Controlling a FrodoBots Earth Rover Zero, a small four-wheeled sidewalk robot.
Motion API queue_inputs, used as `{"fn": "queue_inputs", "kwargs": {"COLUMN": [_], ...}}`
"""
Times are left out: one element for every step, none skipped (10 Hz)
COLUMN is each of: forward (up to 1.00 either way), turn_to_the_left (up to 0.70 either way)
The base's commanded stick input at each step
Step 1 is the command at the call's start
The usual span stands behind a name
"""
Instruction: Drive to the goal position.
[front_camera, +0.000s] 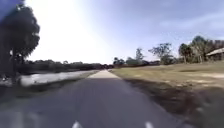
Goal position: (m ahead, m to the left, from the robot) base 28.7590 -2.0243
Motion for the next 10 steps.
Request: {"fn": "queue_inputs", "kwargs": {"forward": [1.0, 1.0, 1.0, 1.0, 1.0, 1.0, 1.0, 1.0, 1.0, 1.0], "turn_to_the_left": [0.03, 0.03, 0.03, 0.03, 0.03, 0.04, 0.04, 0.04, 0.03, 0.03]}}
